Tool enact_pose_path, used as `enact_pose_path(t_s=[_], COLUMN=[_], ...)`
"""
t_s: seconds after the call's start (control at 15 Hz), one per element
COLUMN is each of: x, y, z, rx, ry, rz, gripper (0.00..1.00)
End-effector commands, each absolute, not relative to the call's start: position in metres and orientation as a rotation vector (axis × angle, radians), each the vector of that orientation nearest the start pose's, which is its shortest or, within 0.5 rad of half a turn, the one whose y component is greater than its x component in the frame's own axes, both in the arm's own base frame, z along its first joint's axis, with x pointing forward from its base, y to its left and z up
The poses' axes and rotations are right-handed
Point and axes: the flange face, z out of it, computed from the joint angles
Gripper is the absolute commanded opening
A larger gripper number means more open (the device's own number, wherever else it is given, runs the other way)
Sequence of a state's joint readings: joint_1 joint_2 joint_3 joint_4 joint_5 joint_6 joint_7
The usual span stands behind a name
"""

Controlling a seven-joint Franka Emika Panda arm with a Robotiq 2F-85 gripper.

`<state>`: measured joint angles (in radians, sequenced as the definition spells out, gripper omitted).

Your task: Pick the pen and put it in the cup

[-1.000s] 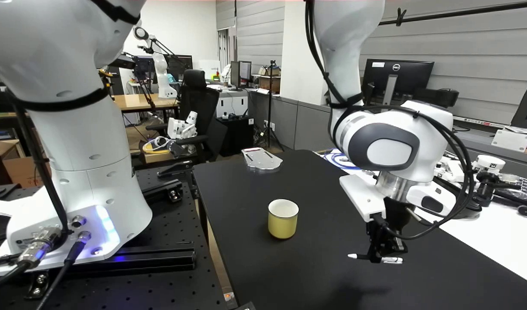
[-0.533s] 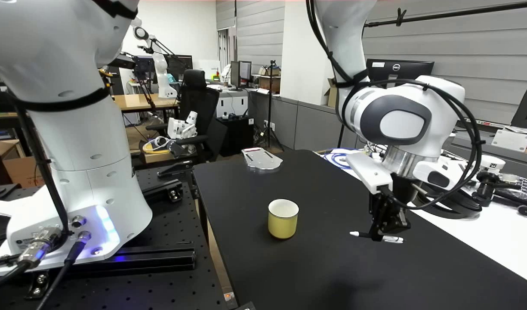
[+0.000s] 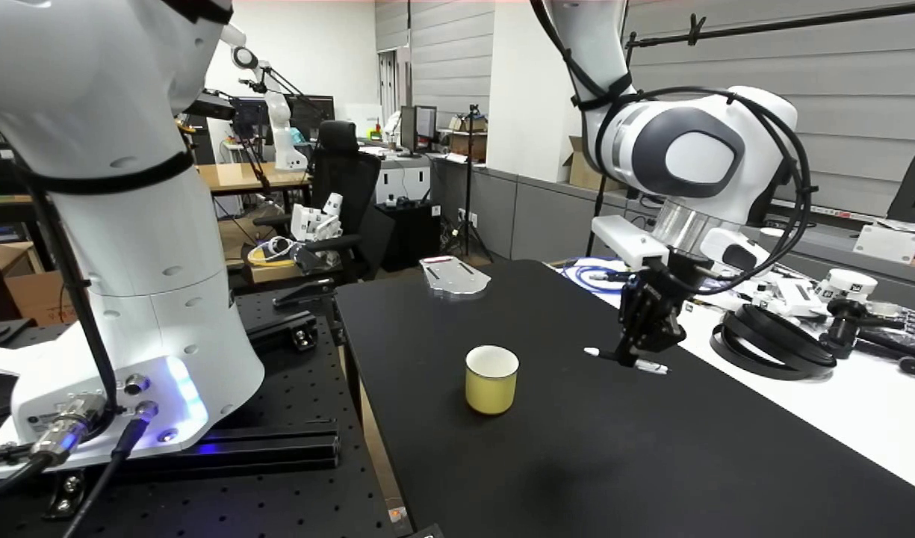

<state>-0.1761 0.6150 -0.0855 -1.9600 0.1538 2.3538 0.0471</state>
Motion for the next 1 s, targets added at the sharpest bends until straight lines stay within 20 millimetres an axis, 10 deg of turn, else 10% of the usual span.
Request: enact_pose_path(t_s=[0.0,0.93], x=[0.569,0.541], y=[-0.139,-0.085], z=[0.152,0.145], rx=[-2.905,-2.474], ry=[0.674,0.580], rz=[0.531,1.164], gripper=[0.03,0.03])
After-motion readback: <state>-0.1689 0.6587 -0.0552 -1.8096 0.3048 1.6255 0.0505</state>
